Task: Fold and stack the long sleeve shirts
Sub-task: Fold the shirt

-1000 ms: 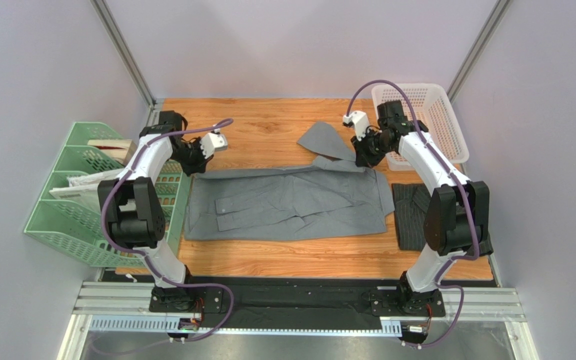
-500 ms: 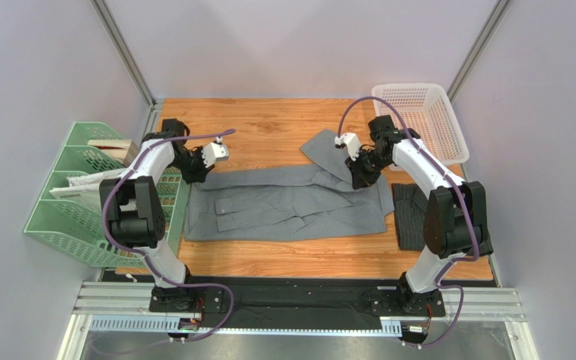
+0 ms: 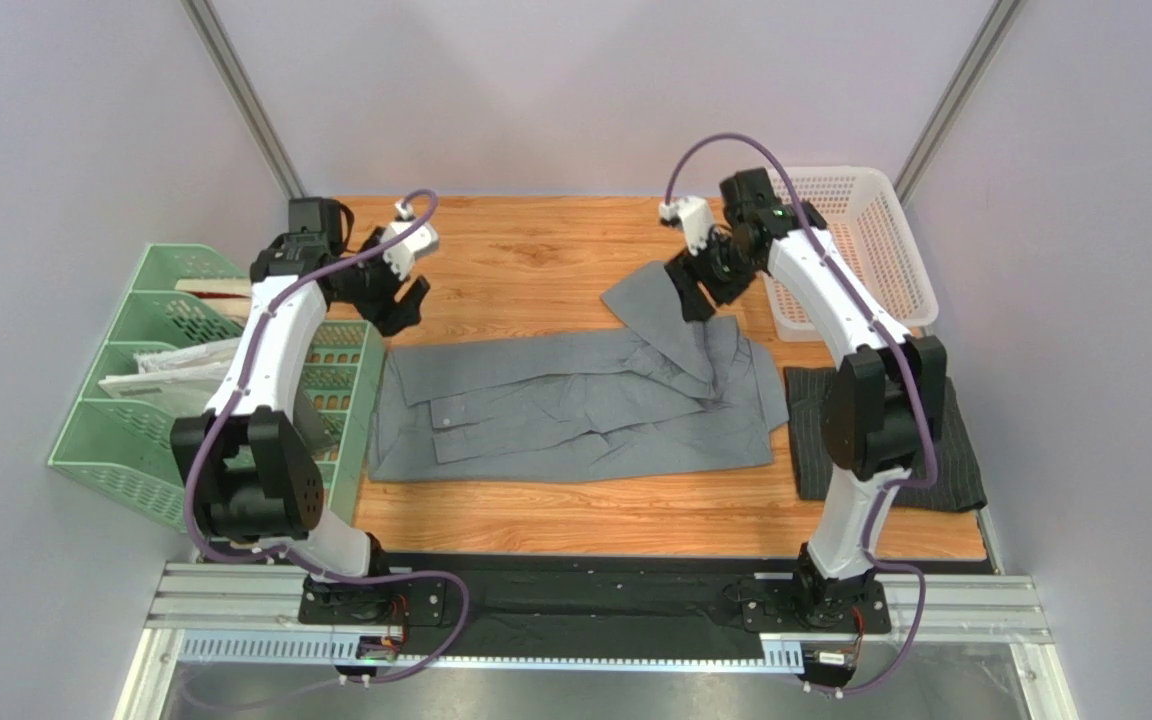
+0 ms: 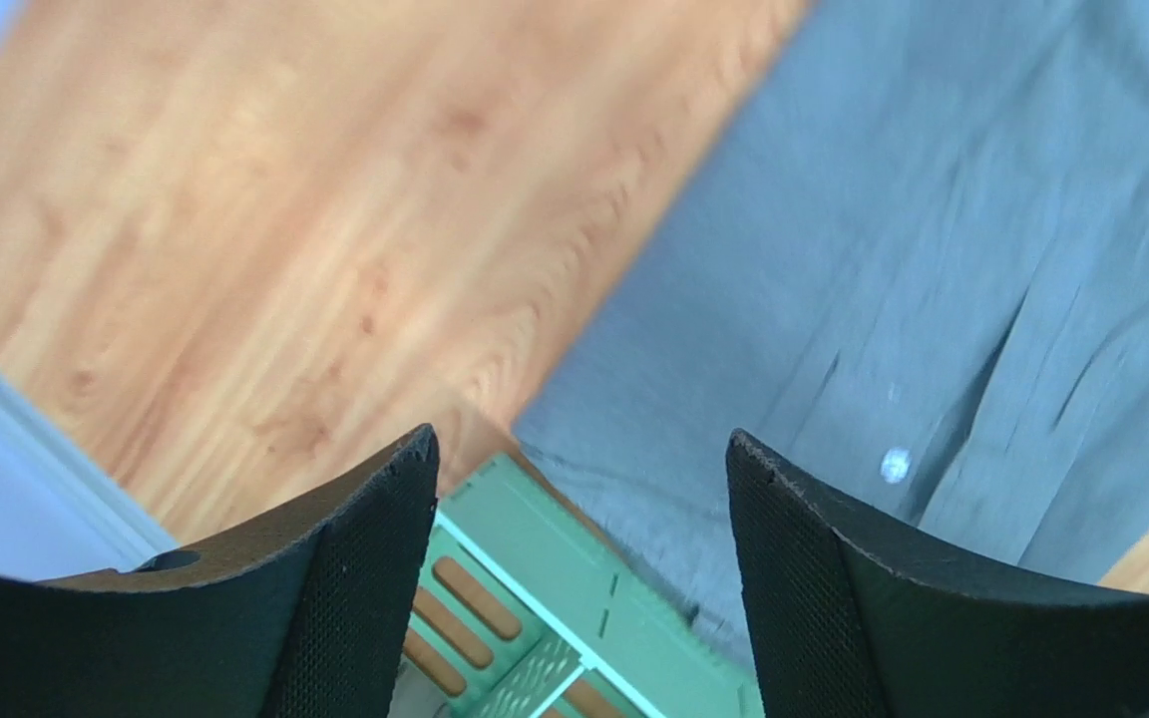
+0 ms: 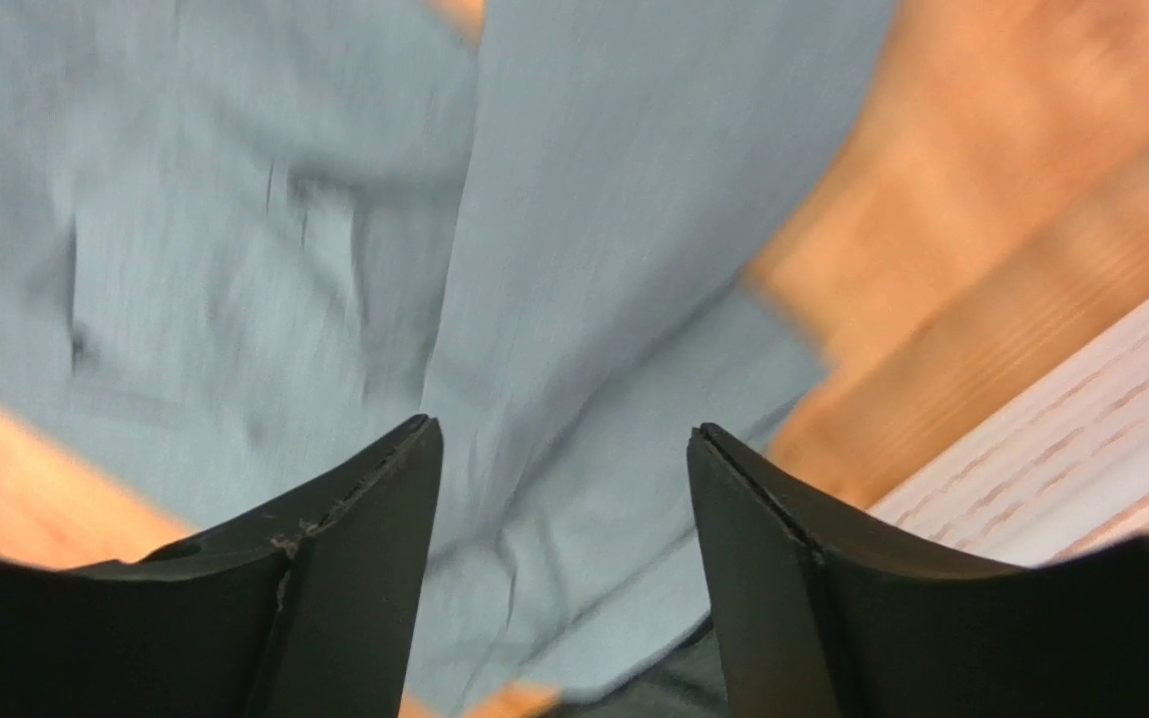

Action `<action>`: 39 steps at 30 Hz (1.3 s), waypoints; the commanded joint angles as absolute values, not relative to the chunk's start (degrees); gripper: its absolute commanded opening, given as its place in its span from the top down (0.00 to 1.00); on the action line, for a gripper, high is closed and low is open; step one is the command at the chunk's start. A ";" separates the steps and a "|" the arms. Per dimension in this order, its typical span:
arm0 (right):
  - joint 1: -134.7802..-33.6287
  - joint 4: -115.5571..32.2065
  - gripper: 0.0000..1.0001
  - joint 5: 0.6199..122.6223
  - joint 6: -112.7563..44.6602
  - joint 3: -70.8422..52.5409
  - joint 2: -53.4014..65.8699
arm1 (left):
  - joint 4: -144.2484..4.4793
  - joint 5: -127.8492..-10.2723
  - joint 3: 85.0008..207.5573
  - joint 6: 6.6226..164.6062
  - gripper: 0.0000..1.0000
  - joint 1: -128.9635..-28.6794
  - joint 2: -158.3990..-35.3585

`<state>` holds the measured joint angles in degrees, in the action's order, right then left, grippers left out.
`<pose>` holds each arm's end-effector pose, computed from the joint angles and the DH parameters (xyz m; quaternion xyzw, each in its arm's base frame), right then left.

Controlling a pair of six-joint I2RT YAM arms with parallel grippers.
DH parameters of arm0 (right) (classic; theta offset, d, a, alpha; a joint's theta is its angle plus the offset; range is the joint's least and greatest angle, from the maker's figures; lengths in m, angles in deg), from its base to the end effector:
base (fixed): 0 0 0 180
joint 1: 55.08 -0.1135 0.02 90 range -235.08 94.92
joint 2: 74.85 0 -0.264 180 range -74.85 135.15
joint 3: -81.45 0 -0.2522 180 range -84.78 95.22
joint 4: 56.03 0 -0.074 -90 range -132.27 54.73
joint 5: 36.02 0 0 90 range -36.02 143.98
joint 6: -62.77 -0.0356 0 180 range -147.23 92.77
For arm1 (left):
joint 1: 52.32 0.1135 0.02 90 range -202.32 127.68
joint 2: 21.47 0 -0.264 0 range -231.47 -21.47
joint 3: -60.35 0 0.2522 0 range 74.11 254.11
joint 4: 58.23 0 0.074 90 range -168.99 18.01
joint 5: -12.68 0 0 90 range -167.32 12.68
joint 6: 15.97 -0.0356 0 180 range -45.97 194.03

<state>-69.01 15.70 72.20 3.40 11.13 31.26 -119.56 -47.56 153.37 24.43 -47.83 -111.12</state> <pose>0.3711 0.1035 0.2828 -0.3953 0.8858 0.1267 0.2076 0.3262 0.0079 0.3034 0.4218 0.8307 -0.0986 0.3498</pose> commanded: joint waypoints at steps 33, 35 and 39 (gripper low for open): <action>-75.56 5.55 1.00 75.67 -10.97 40.73 56.77 | -107.41 -48.59 152.16 52.06 0.01 -47.75 -96.71; -74.33 4.84 1.00 80.33 -12.72 38.54 52.79 | -106.97 -47.09 151.54 52.32 0.01 -47.84 -96.36; -71.70 0.29 1.00 88.59 -18.34 29.51 40.77 | -106.27 -41.74 150.23 52.41 0.01 -47.75 -95.74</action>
<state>-74.54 5.91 77.38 -12.29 34.48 56.24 -107.67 -48.26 149.64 51.03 -47.85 -96.76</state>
